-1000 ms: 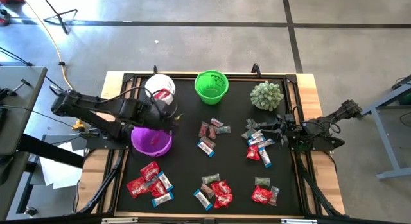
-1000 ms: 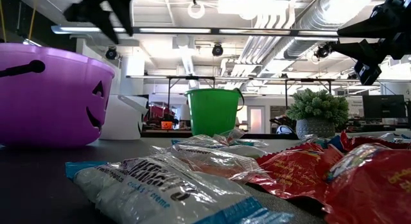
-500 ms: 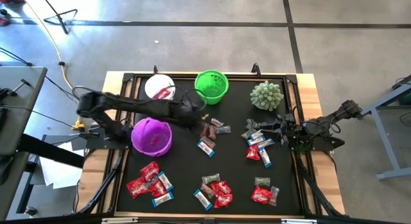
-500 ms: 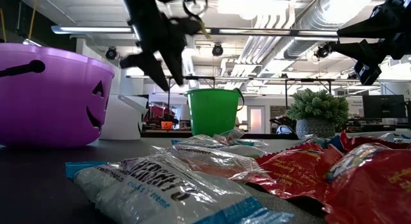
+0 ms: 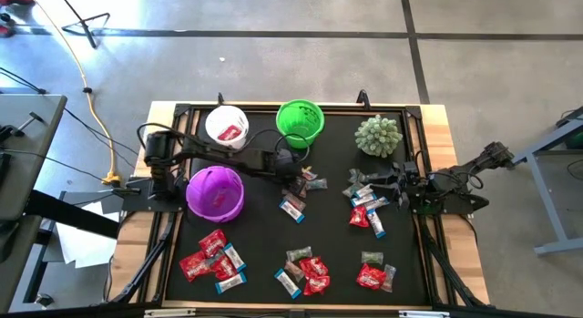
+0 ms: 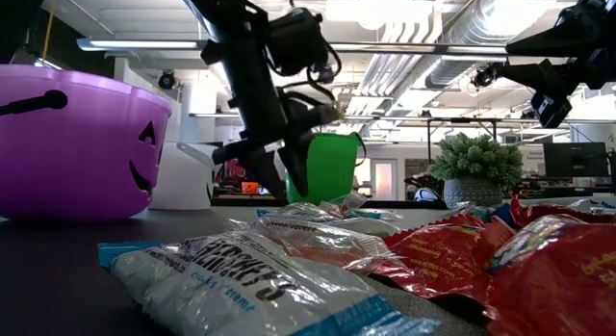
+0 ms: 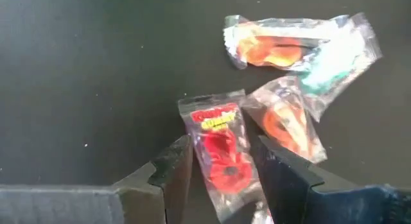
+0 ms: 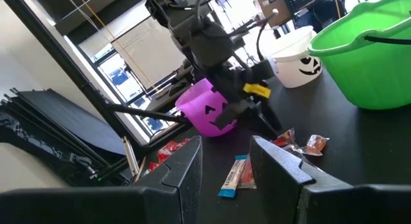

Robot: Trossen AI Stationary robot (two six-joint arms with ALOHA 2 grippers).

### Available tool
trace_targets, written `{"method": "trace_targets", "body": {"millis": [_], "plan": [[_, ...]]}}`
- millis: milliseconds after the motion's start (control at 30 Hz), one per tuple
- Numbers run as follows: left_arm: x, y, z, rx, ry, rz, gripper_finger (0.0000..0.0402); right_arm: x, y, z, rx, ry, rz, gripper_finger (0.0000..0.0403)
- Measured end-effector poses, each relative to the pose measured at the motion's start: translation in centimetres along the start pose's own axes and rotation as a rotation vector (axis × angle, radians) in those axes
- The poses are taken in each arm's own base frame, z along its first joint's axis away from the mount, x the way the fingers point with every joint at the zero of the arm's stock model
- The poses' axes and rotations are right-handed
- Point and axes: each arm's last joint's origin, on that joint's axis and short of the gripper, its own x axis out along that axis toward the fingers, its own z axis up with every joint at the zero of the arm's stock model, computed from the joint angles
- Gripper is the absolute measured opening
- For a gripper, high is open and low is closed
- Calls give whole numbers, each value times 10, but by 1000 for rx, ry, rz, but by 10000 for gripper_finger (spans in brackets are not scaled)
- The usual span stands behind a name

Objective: Sort candy
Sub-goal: Put the red gummy into the violet bucket

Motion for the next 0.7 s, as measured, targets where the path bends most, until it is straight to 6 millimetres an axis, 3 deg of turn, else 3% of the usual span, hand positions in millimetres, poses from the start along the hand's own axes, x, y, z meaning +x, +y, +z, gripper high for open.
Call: {"method": "trace_targets", "body": {"millis": [400,533,700], "plan": [[22,0,-4,-6,11,21,152,0,0,0,0,0,-1,126],[22,0,-5,-11,22,20,116,0,0,0,-1,0,-2,126],[22,1,-5,-11,29,20,40,0,0,0,-1,0,-2,126]]}}
